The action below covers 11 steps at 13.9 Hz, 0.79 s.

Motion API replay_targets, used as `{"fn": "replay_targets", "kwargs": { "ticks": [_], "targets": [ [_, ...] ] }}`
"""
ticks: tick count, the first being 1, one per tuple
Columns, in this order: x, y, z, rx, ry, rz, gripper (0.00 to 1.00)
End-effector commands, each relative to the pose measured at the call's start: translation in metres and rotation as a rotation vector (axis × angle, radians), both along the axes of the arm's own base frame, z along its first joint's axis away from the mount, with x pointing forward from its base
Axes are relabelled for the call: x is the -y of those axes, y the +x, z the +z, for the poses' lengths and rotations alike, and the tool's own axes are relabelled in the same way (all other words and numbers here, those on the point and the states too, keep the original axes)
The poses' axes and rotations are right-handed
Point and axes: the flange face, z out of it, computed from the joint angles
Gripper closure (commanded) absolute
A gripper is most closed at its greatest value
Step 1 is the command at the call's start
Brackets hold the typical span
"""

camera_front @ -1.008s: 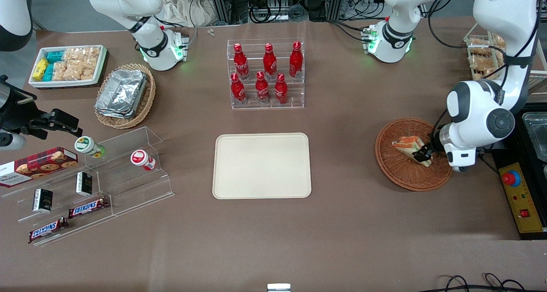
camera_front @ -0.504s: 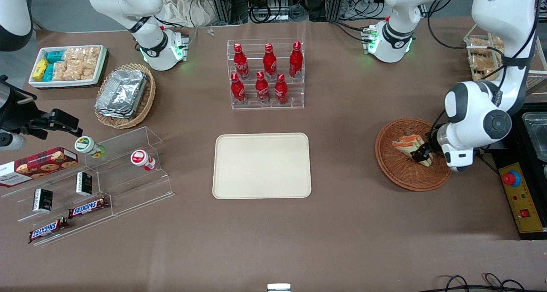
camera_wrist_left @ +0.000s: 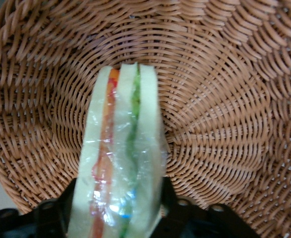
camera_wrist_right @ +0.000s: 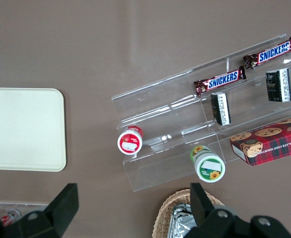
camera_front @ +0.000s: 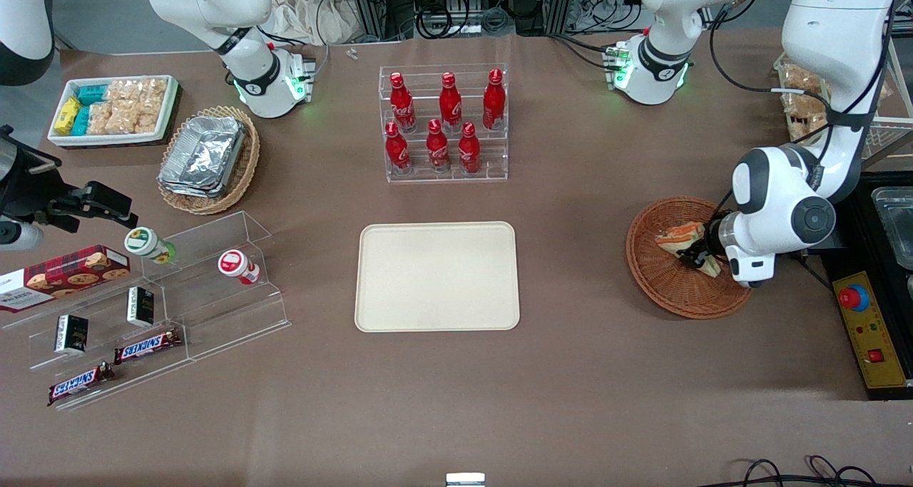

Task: Place sandwich from basket to tray
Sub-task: 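Close the left gripper on the sandwich and lift it from the basket, then carry the held sandwich with the left gripper over the cream tray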

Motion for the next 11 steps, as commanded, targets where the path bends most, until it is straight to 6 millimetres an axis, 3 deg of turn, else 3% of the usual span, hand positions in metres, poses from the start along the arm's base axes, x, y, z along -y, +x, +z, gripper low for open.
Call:
{"fn": "replay_targets", "kwargs": {
  "ticks": [1,2,6,7,9,10,11],
  "targets": [
    [0.011,0.006,0.062,0.05,0.03,-0.031,1.0],
    [0.012,0.016,0.101,0.072,0.033,-0.062,1.0],
    [0.047,0.038,0.195,-0.01,-0.028,-0.333,1.0],
    [0.07,0.038,0.211,0.008,-0.05,-0.427,1.0],
    [0.095,0.042,0.221,0.042,-0.116,-0.658,1.0],
    [0.124,0.044,0.221,0.043,-0.14,-0.789,1.0],
    [0.155,0.038,0.219,0.034,-0.13,-0.813,1.0]
  ]
}}
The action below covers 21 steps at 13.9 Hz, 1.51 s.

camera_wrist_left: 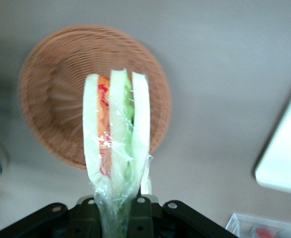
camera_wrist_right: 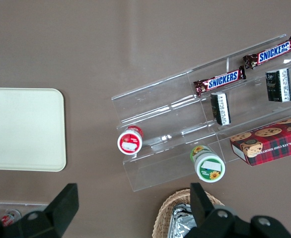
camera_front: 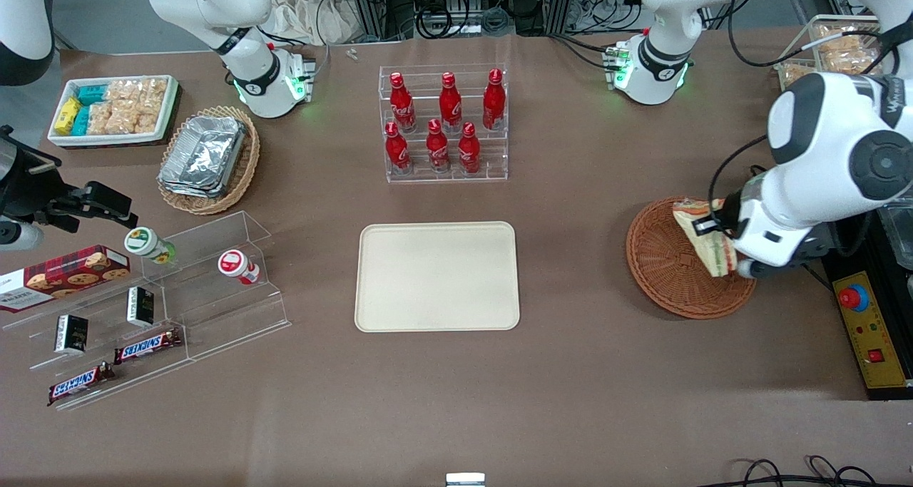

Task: Place sandwich from basket to tray
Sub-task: 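Carry the held sandwich with the left gripper over the cream tray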

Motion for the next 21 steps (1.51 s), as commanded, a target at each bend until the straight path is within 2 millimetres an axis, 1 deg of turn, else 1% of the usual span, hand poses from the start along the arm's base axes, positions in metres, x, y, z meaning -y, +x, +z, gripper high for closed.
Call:
{"fn": "replay_targets", "kwargs": {
  "ticks": [1,2,3,5,6,7,8,9,10,11,12,13,14,15,16,17,19,20,21],
  "targets": [
    [0.069,-0.001,-0.005,-0.002,0.031,-0.14,1.0],
    [0.099,-0.005,-0.008,0.025,0.072,-0.197,1.0],
    [0.127,-0.007,-0.009,0.057,0.072,-0.25,1.0],
    [0.161,0.001,-0.033,0.05,0.027,-0.283,1.0],
    [0.192,-0.002,-0.046,0.055,0.0,-0.321,1.0],
    [0.212,-0.001,-0.062,0.052,-0.018,-0.345,1.0],
    [0.221,0.001,-0.09,0.034,-0.032,-0.332,1.0],
    [0.235,0.002,-0.118,0.033,-0.053,-0.325,1.0],
    [0.254,-0.003,-0.138,0.043,-0.073,-0.343,1.0],
    [0.274,-0.01,-0.15,0.052,-0.091,-0.364,1.0],
    [0.289,-0.018,-0.162,0.051,-0.097,-0.372,1.0],
    [0.3,-0.024,-0.178,0.043,-0.093,-0.35,1.0],
    [0.305,-0.022,-0.193,0.046,-0.103,-0.318,1.0],
    [0.315,-0.027,-0.207,0.054,-0.112,-0.305,1.0],
    [0.326,-0.033,-0.212,0.065,-0.118,-0.306,1.0],
    [0.331,-0.037,-0.218,0.063,-0.114,-0.308,1.0],
    [0.329,-0.037,-0.228,0.052,-0.109,-0.298,1.0],
    [0.33,-0.037,-0.229,0.051,-0.107,-0.3,0.97],
    [0.328,-0.037,-0.236,0.045,-0.099,-0.296,0.75]
  ]
}}
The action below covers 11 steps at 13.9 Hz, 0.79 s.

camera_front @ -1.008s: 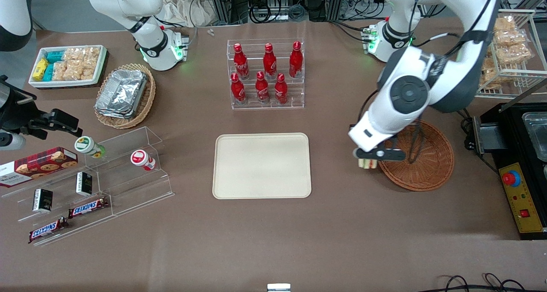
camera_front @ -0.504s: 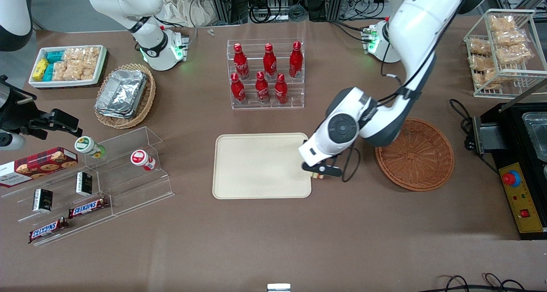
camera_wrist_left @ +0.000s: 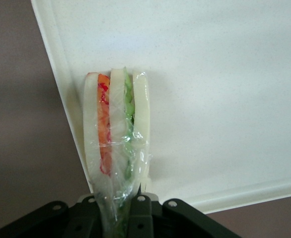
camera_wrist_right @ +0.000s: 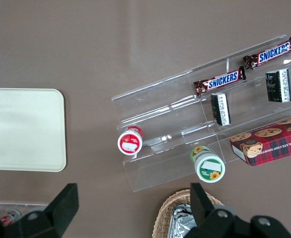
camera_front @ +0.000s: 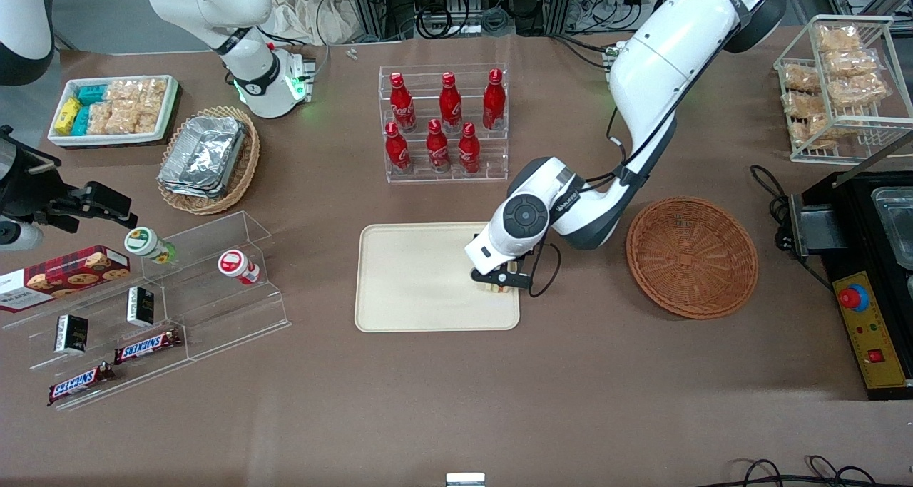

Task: Place sandwich from basket to tray
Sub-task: 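Lower the sandwich onto the tray and open the left gripper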

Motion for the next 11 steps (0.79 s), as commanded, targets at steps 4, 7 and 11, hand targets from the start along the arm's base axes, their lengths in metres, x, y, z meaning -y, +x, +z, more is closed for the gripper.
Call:
{"fn": "replay_targets", "kwargs": {
  "ticks": [4,7,11],
  "targets": [
    [-0.014,0.021,0.018,0.045,0.038,0.046,0.0],
    [-0.039,0.032,0.081,0.07,0.086,0.062,0.0],
    [-0.111,0.068,0.178,0.047,0.144,0.17,0.0]
  ]
}}
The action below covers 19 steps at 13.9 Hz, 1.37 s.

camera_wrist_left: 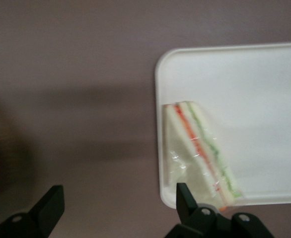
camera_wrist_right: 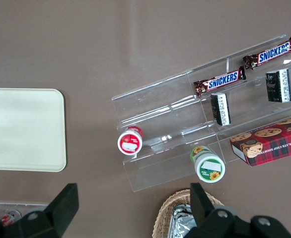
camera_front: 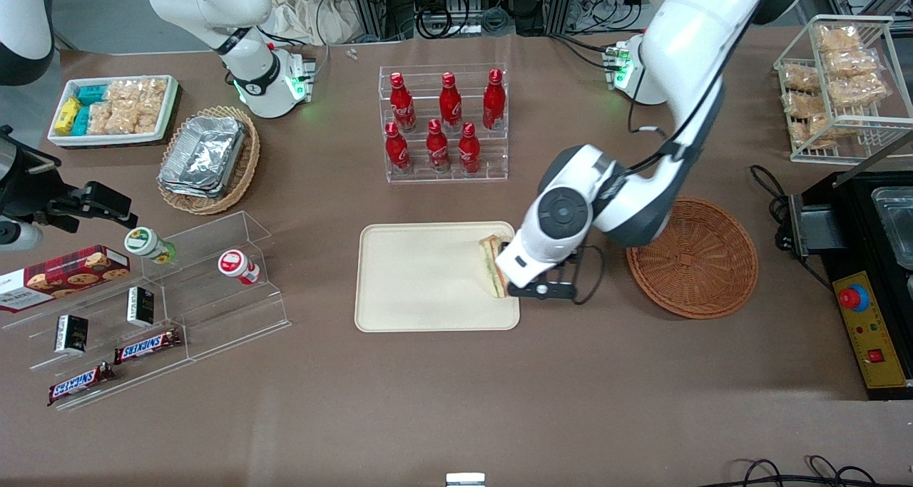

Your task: Place sandwich from basket to tray

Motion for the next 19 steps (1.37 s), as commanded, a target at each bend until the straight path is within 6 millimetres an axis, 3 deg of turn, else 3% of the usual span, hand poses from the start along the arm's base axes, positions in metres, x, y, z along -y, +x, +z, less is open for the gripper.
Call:
{"fn": "replay_targets", "kwargs": {
  "ticks": [1,3,4,8,12,13,17,19],
  "targets": [
    [-0.049,0.017,0.084,0.005,0.034,0.077,0.0],
    [-0.102,0.033,0.124,0.017,0.035,0.18,0.0],
    [-0.139,0.034,0.143,0.004,0.039,0.218,0.0],
    [-0.255,0.022,0.194,-0.072,0.038,0.044,0.0],
    [-0.299,-0.002,0.236,-0.038,0.065,0.067,0.0],
    [-0.303,-0.007,0.247,-0.02,0.062,0.069,0.0],
    [-0.35,-0.022,0.27,0.002,0.075,0.035,0.0],
    [-0.357,-0.036,0.284,0.021,0.038,0.017,0.0]
  ]
}}
